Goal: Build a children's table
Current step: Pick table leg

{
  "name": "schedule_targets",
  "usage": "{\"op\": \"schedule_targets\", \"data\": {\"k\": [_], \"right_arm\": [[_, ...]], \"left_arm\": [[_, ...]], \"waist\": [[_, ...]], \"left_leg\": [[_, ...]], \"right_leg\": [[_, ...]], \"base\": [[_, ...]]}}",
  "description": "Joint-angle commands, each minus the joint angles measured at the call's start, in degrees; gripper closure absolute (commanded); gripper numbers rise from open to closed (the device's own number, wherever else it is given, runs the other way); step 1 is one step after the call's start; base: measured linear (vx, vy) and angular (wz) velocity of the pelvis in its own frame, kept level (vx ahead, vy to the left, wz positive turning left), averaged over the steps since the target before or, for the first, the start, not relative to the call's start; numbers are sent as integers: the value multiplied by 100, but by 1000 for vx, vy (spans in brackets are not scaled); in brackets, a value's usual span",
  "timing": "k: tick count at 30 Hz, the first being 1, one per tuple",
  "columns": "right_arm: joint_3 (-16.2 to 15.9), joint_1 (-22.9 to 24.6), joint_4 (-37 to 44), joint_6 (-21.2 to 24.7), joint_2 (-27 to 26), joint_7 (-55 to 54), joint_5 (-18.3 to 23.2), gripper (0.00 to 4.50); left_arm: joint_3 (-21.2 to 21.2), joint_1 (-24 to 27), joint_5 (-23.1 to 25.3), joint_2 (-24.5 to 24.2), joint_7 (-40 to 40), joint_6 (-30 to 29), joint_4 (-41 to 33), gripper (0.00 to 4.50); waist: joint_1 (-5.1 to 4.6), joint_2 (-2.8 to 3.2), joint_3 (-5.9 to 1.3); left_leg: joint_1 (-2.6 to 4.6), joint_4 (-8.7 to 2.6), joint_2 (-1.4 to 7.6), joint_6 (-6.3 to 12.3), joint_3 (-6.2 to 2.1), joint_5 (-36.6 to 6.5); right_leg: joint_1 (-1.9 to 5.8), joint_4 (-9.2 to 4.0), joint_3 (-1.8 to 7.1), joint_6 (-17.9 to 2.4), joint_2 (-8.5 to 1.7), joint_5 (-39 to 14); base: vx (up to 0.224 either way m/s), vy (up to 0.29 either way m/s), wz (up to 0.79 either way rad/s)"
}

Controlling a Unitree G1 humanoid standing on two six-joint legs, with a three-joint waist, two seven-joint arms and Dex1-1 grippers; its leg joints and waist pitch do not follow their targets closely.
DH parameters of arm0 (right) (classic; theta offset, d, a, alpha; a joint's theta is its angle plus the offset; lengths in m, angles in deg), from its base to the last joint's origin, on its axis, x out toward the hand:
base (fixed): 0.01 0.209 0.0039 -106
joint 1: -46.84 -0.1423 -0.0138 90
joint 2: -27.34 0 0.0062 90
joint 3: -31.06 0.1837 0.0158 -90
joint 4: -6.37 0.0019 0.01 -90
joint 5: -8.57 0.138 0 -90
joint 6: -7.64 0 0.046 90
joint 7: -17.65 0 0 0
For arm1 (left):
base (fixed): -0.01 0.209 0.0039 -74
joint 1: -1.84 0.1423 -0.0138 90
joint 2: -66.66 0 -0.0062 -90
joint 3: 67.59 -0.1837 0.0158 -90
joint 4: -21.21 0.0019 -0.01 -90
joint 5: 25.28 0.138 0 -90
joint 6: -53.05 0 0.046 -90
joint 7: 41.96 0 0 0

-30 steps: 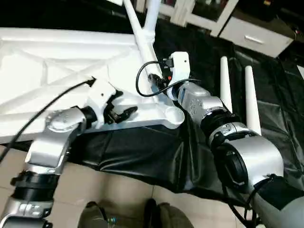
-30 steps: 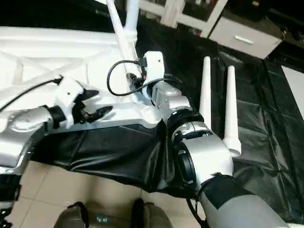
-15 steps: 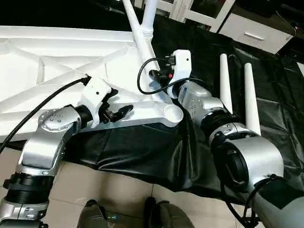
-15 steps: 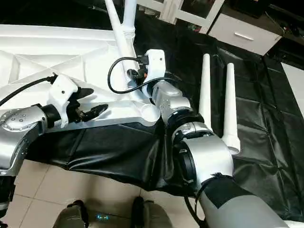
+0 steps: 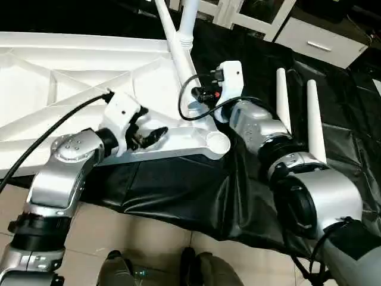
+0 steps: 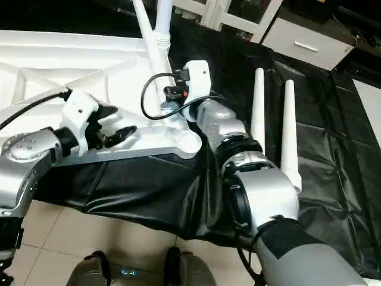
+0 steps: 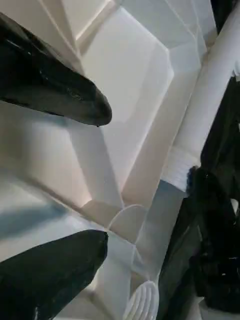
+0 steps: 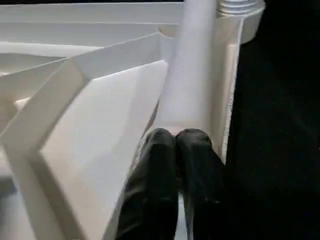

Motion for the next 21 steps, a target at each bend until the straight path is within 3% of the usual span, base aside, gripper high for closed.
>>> {"op": "schedule_targets", "data": {"k": [1, 2, 3, 4, 5, 6, 7, 9, 10, 11, 12, 14, 15, 17, 18, 19, 21], "right_arm": [[81, 140, 7, -58, 299, 305, 38, 445], [85, 141, 11, -60, 307, 314, 43, 445], [133, 154, 64, -87, 378, 431, 108, 445], [170, 169, 123, -122, 439, 550, 157, 445], [190, 186, 179, -134, 463, 624, 194, 445], [214, 207, 244, -149, 492, 710, 238, 445], [234, 243, 348, -190, 511, 751, 277, 420], [267, 283, 442, -203, 510, 762, 308, 410], [291, 306, 494, -211, 500, 762, 320, 410], [294, 318, 506, -210, 475, 722, 306, 401], [293, 323, 507, -206, 456, 701, 296, 388], [215, 295, 452, -171, 420, 658, 206, 376], [167, 258, 406, -161, 385, 633, 147, 367], [140, 179, 348, -123, 344, 557, 124, 346], [173, 130, 325, -109, 320, 480, 143, 337], [193, 112, 309, -112, 305, 433, 146, 331], [206, 103, 302, -117, 295, 408, 148, 303]], "left_arm": [[-98, -46, -19, 186, 104, 140, 66, 74], [-100, -48, -19, 193, 109, 144, 69, 74], [-109, -71, -20, 278, 174, 196, 90, 74], [-111, -94, -33, 375, 241, 246, 115, 74], [-111, -104, -20, 430, 304, 281, 148, 74], [-110, -117, -5, 495, 377, 322, 186, 74], [-100, -133, 22, 571, 477, 389, 274, 74], [-73, -174, 76, 654, 639, 499, 429, 74], [-49, -200, 113, 698, 740, 578, 537, 74], [-21, -249, 134, 752, 838, 635, 642, 74], [-2, -279, 143, 784, 894, 665, 700, 74], [-11, -354, 152, 830, 922, 683, 767, 74], [-23, -411, 163, 866, 935, 705, 804, 74], [-59, -470, 179, 886, 922, 758, 831, 74], [-84, -453, 188, 857, 902, 794, 805, 74], [-80, -435, 189, 847, 917, 797, 791, 74], [-75, -424, 189, 845, 933, 798, 787, 74]], "waist": [[7, 190, -672], [15, 204, -711], [25, 195, -706], [35, 229, -746], [33, 206, -745], [46, 250, -768], [56, 231, -771], [73, 396, -798], [60, 339, -811], [64, 320, -812], [79, 376, -824], [85, 379, -811], [86, 348, -818], [97, 372, -810], [102, 314, -807], [94, 304, -799], [94, 317, -803]], "left_leg": [[248, -268, 93, 392, -3, 535], [246, -248, 95, 437, 0, 567], [240, -244, 101, 448, 1, 558], [248, -233, 109, 472, -3, 486], [234, -230, 110, 489, 0, 443], [240, -223, 119, 502, -5, 366], [230, -219, 126, 500, -11, 266], [223, -222, 130, 434, -35, 64], [227, -219, 129, 399, -23, -63], [207, -224, 125, 392, -29, -127], [214, -231, 132, 315, -38, -402], [206, -239, 138, 204, -48, -686], [213, -241, 143, 170, -49, -759], [214, -242, 144, 60, -61, -915], [203, -248, 144, -3, -77, -970], [192, -249, 143, -28, -80, -979], [194, -248, 142, -48, -83, -964]], "right_leg": [[411, -97, 281, -1597, -269, 816], [425, -78, 286, -1667, -273, 906], [426, -75, 287, -1690, -279, 902], [435, -71, 284, -1744, -282, 869], [442, -74, 286, -1762, -284, 845], [444, -78, 283, -1806, -284, 825], [448, -75, 284, -1819, -293, 704], [456, -72, 280, -1833, -298, 532], [450, -99, 272, -1847, -286, 461], [466, -103, 274, -1841, -288, 388], [457, -130, 277, -1806, -303, 105], [440, -158, 274, -1743, -312, -264], [436, -168, 271, -1712, -314, -385], [415, -184, 272, -1632, -319, -643], [412, -192, 263, -1545, -329, -838], [404, -200, 264, -1487, -327, -886], [399, -192, 260, -1448, -322, -897]], "base": [[0, 0, 0], [0, 0, 0], [0, 0, 0], [0, 0, 0], [0, 0, 0], [0, 0, 0], [0, 0, 0], [0, 0, 0], [0, 0, 0], [0, 0, 0], [0, 0, 0], [0, 0, 0], [0, 0, 0], [0, 0, 0], [0, 0, 0], [0, 0, 0], [0, 0, 0]]}}
